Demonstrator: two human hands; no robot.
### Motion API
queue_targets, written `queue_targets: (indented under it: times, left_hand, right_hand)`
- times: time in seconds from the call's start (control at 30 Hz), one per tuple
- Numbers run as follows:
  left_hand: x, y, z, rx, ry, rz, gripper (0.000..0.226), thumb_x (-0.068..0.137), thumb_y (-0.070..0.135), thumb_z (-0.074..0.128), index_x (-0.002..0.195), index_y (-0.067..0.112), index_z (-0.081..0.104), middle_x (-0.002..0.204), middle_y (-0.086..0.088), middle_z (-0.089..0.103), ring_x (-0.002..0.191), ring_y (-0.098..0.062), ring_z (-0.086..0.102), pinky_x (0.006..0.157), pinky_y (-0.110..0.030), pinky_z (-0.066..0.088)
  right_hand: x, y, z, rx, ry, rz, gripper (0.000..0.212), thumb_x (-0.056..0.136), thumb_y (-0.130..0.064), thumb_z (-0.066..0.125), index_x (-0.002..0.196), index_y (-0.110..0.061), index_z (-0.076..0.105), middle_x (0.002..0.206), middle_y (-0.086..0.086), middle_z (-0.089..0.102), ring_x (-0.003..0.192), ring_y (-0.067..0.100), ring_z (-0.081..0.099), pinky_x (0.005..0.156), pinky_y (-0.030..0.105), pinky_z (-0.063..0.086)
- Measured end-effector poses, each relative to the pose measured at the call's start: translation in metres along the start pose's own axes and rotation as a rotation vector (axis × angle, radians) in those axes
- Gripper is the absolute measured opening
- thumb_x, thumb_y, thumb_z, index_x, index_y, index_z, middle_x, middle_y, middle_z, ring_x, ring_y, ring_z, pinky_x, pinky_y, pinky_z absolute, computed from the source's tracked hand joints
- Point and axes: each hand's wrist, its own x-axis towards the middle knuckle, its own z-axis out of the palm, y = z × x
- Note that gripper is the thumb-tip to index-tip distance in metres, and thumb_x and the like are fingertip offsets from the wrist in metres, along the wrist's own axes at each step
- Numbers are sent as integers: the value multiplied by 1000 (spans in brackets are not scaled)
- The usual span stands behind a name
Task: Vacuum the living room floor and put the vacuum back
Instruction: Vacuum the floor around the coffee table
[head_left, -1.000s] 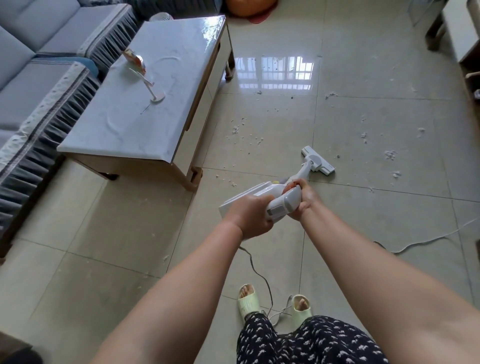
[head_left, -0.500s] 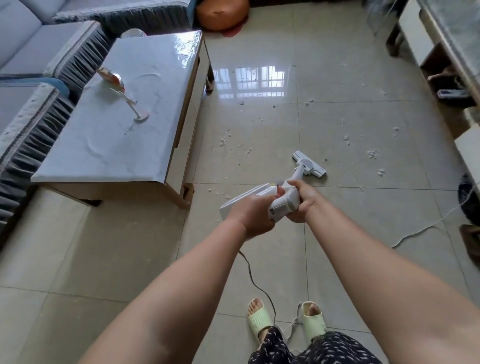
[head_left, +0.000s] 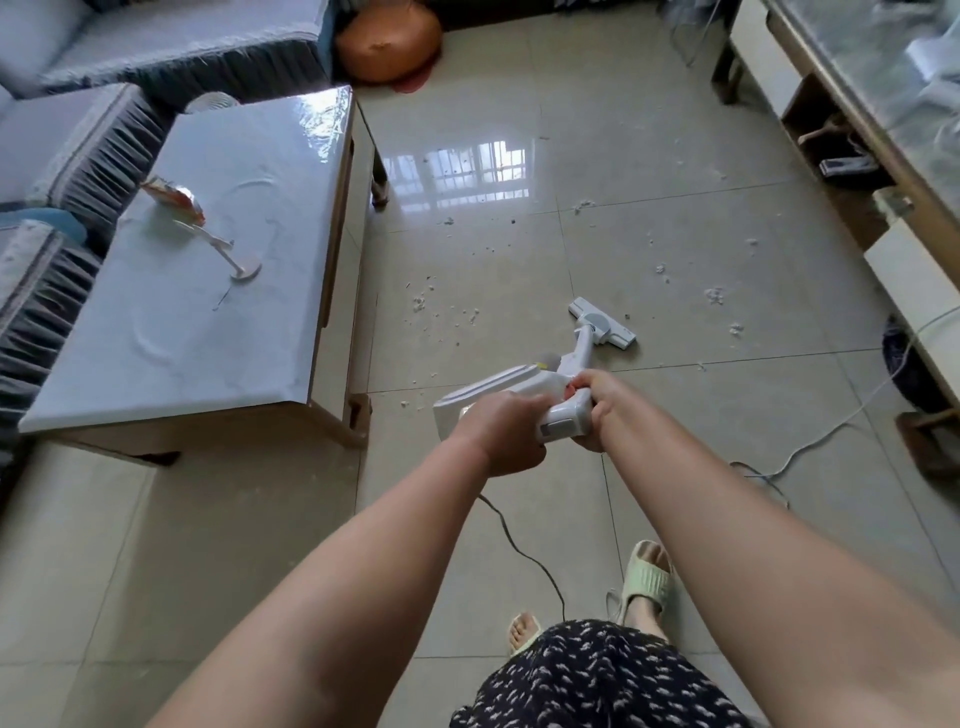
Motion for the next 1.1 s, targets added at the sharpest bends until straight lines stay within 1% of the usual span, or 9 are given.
queue_targets:
  times: [0.1, 0.3, 0.43, 0.57, 0.63, 0.73, 0.87, 0.97, 1.1]
  left_hand:
    - [17, 3, -4, -9, 1, -11, 24, 81, 23, 58, 104, 24, 58, 99, -6, 68, 90, -31, 63, 70, -31, 48]
    - [54, 16, -8, -39, -14, -19, 26, 79, 23, 58, 105, 24, 58, 98, -7, 68, 89, -32, 63, 70, -32, 48]
    - [80, 26, -11, -49, 1, -11, 26, 79, 23, 59, 105, 24, 58, 97, -7, 68, 89, -32, 63, 70, -31, 48]
    - [106, 34, -17, -25, -9, -1, 24, 80, 23, 58, 105, 24, 58, 98, -6, 68, 89, -31, 62, 68, -29, 45]
    - [119, 38, -20, -21, -12, 2, 25, 81, 24, 58, 105, 23, 58, 98, -6, 68, 89, -30, 62, 67, -28, 44]
    - [137, 47, -22, -8, -13, 8, 27, 80, 24, 58, 106, 24, 59, 98, -5, 68, 89, -31, 63, 66, -28, 43]
    - [160, 59, -27, 22, -25, 36, 30, 82, 24, 58, 111, 24, 58, 102, -4, 68, 91, -30, 63, 67, -28, 42]
    - [177, 68, -32, 59, -41, 52, 30, 83, 23, 56, 113, 23, 57, 103, -4, 68, 93, -30, 63, 66, -28, 42]
    - [197, 83, -38, 82, -42, 53, 29, 83, 23, 57, 112, 21, 57, 104, -4, 67, 94, -30, 62, 63, -27, 37]
  right_hand:
    - [3, -18, -2, -15, 4, 8, 26, 82, -13, 52, 58, -19, 45, 35, -9, 46, 49, 7, 49, 44, 15, 41]
    - [9, -57, -15, -34, 6, 10, 25, 83, -12, 51, 59, -17, 47, 33, -8, 46, 52, 7, 50, 51, 21, 43]
    - [12, -82, -26, -53, 19, 14, 25, 84, -13, 51, 59, -17, 47, 46, -9, 51, 52, 8, 50, 49, 20, 42]
    - [17, -106, -35, -40, 9, 12, 25, 83, -13, 52, 59, -18, 46, 36, -9, 48, 49, 6, 49, 43, 15, 39]
    - [20, -118, -40, -31, 16, 12, 24, 82, -13, 53, 59, -18, 47, 39, -9, 49, 46, 7, 50, 44, 17, 41]
    - [25, -136, -49, -47, 3, 5, 26, 81, -13, 52, 57, -19, 45, 34, -9, 46, 39, 6, 47, 44, 15, 40]
    - [30, -156, -61, -42, 4, 6, 25, 80, -12, 53, 57, -19, 45, 34, -8, 45, 45, 8, 48, 45, 17, 42]
    - [34, -170, -72, -19, -10, 5, 26, 79, -11, 50, 55, -18, 42, 33, -7, 43, 35, 9, 47, 41, 12, 43]
    - [38, -190, -86, -43, -11, 3, 26, 79, -12, 50, 56, -18, 42, 33, -7, 43, 29, 11, 46, 39, 13, 44]
